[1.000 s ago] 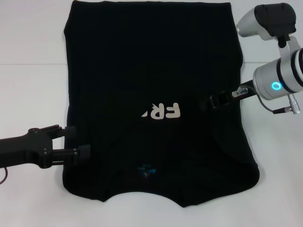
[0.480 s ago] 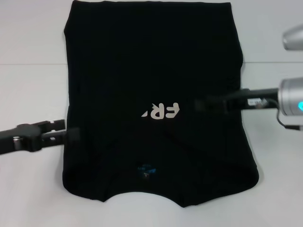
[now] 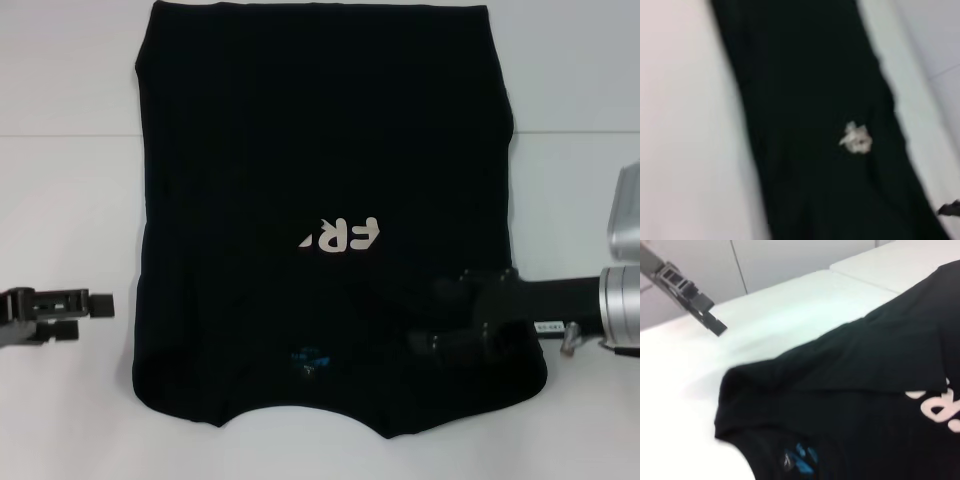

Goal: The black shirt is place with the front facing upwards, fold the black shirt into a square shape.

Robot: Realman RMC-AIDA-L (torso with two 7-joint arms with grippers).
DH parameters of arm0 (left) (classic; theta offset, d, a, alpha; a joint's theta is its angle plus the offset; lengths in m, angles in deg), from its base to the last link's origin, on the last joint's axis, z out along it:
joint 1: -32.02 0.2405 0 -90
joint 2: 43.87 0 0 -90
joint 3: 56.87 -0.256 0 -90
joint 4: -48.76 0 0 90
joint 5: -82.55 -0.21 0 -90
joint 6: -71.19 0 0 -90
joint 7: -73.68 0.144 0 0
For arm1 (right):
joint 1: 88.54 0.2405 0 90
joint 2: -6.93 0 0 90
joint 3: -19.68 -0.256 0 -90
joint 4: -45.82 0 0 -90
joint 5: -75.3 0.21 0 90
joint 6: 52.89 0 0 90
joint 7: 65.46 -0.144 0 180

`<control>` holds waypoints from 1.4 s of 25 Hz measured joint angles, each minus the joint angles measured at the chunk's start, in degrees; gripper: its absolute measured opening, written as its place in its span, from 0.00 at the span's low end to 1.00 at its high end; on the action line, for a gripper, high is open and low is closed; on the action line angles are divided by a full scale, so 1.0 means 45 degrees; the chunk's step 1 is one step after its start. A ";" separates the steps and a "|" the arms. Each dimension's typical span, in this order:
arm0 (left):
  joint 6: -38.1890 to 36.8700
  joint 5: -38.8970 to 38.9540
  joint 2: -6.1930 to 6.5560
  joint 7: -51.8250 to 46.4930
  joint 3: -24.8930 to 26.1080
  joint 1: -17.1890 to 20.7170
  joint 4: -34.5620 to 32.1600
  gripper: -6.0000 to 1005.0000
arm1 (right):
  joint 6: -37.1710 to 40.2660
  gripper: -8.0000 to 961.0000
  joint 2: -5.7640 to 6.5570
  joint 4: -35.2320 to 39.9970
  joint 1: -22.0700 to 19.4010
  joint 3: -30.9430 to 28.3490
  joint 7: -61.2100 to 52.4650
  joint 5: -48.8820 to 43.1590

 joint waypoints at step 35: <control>0.1342 -0.7128 -0.3307 -0.3519 -0.6160 -0.1892 -0.5386 0.89 | -0.0507 0.96 0.0047 -0.0404 -0.0043 -0.0288 0.0845 0.0059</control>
